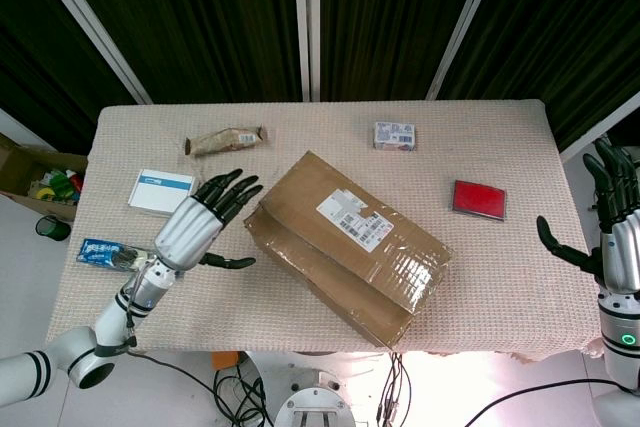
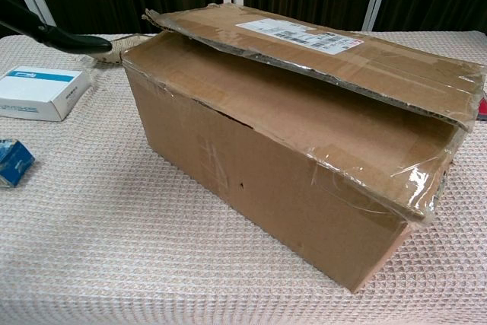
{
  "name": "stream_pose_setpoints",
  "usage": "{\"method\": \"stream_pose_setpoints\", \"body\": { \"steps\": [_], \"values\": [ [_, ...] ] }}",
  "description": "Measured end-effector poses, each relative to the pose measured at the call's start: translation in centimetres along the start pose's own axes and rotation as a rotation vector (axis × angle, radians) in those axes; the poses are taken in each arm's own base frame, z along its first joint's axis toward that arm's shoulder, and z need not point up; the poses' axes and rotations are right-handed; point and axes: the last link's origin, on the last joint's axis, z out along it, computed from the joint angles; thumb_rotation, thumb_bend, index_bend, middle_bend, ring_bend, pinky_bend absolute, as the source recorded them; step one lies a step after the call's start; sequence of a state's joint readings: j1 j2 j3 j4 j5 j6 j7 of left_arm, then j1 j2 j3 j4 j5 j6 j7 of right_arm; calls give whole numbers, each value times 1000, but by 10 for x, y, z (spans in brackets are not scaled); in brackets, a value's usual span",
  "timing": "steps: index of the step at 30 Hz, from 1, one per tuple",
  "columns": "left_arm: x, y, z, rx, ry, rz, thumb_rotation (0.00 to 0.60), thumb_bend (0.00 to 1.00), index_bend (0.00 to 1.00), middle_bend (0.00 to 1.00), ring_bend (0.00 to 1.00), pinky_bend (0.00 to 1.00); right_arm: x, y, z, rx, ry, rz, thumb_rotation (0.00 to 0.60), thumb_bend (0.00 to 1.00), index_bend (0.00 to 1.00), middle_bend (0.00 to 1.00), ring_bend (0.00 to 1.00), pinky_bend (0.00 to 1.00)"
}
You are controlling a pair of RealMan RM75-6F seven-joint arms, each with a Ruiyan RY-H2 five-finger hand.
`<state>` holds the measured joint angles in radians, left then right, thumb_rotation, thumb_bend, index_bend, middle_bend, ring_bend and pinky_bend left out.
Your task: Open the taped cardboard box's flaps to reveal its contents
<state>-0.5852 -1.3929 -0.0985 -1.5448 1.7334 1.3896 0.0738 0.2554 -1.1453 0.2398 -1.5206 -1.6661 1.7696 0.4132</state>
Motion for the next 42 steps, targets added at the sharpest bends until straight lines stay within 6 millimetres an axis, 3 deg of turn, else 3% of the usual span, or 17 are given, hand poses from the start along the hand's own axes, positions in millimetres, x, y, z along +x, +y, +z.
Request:
{"method": "stream_pose_setpoints", "body": {
  "steps": [13,23,42],
  "values": [
    [-31,52,37,-103,-2,-15,322,30,7,83,37,185,8,5,-4,-20,18,16,600,327,0,0,0,0],
    [-47,63,70,-118,-14,-27,321,36,8,83,37,184,13,13,-5,-46,25,13,600,327,0,0,0,0],
    [-46,86,109,-156,24,-16,324,66,8,86,37,184,14,23,-14,-62,37,10,600,327,0,0,0,0]
  ]
}}
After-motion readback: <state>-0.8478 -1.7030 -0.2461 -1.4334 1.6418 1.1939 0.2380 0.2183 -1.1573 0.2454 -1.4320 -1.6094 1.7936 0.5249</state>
